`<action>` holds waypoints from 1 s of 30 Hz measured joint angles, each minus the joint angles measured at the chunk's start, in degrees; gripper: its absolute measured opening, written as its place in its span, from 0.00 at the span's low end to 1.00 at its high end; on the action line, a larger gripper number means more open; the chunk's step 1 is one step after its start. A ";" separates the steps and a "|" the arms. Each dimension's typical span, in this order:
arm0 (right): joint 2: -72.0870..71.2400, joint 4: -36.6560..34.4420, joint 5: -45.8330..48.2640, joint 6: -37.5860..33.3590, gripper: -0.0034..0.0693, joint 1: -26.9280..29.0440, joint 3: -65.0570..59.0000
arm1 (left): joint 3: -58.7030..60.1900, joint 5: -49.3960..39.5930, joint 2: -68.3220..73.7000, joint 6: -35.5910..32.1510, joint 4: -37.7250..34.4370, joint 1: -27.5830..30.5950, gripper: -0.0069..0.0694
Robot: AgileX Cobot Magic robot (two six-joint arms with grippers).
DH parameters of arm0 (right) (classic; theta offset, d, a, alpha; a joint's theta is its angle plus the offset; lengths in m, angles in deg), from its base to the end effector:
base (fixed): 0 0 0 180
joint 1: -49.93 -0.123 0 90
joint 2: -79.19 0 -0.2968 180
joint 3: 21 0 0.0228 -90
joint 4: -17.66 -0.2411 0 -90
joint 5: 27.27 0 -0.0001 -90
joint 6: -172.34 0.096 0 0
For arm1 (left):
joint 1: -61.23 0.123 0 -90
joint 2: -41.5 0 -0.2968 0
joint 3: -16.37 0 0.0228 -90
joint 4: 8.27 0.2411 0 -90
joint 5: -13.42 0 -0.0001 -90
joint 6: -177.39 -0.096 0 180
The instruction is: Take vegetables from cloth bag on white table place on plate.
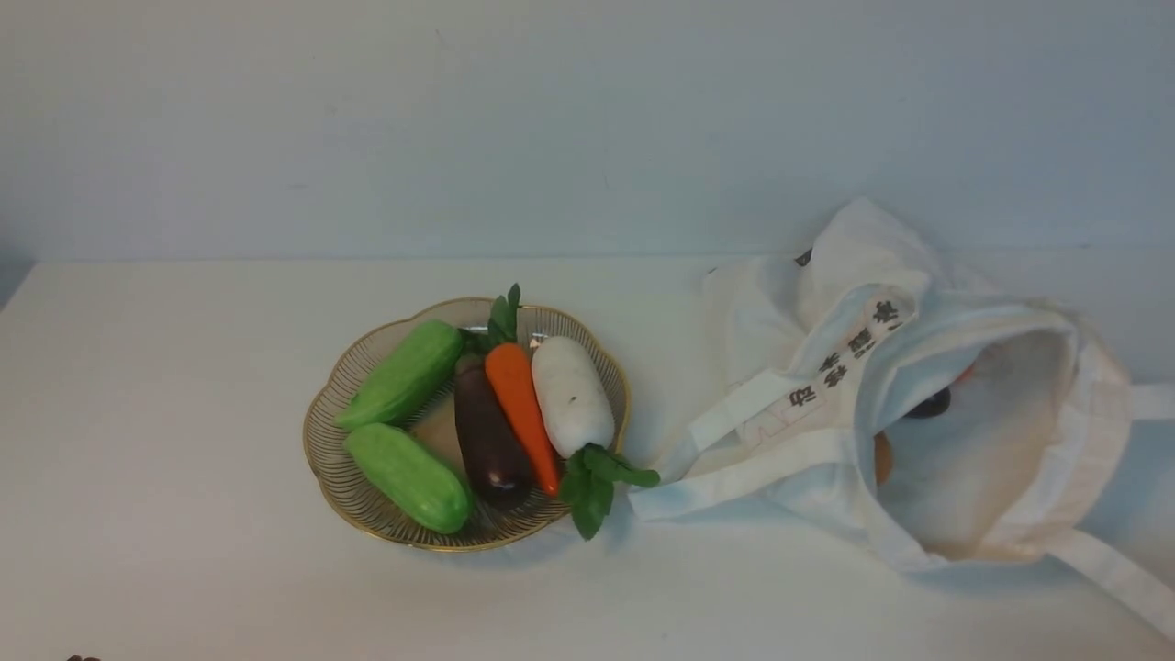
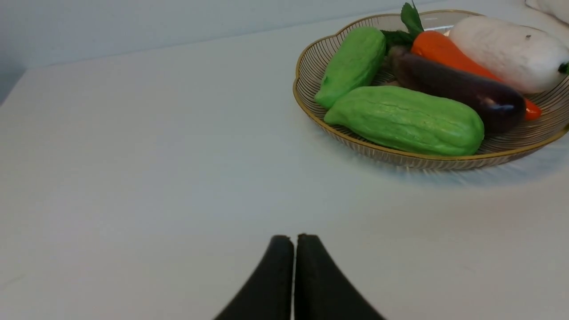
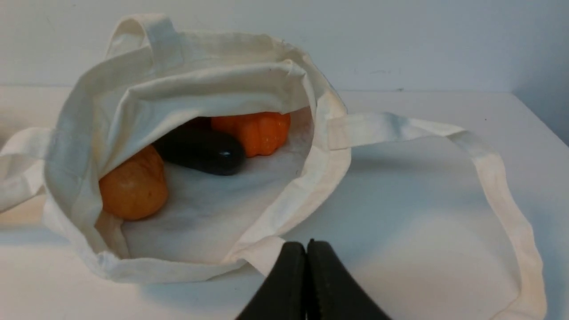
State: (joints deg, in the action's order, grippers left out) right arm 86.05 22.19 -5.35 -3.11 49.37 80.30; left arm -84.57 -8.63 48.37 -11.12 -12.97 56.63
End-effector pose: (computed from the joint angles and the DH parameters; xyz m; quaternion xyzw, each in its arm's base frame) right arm 0.0355 -0.0025 0.1710 0.0072 0.8059 -0.0072 0.5919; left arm 0.0351 -0.0058 0.1687 0.0707 0.8054 -0.0147 0.5883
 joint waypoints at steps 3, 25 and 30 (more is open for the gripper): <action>0.00 0.00 0.00 0.00 0.03 -1.01 0.00 | 0.00 0.00 0.00 0.00 0.00 0.00 0.08; 0.00 0.00 0.00 0.00 0.03 -1.13 0.00 | 0.00 0.00 0.00 0.00 0.00 0.00 0.08; 0.00 0.00 0.00 0.00 0.03 -1.13 0.00 | 0.00 0.00 0.00 0.00 0.00 0.00 0.08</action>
State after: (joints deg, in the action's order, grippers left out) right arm 86.05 22.19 -5.35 -3.11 48.24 80.30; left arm -84.57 -8.63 48.37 -11.12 -12.97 56.63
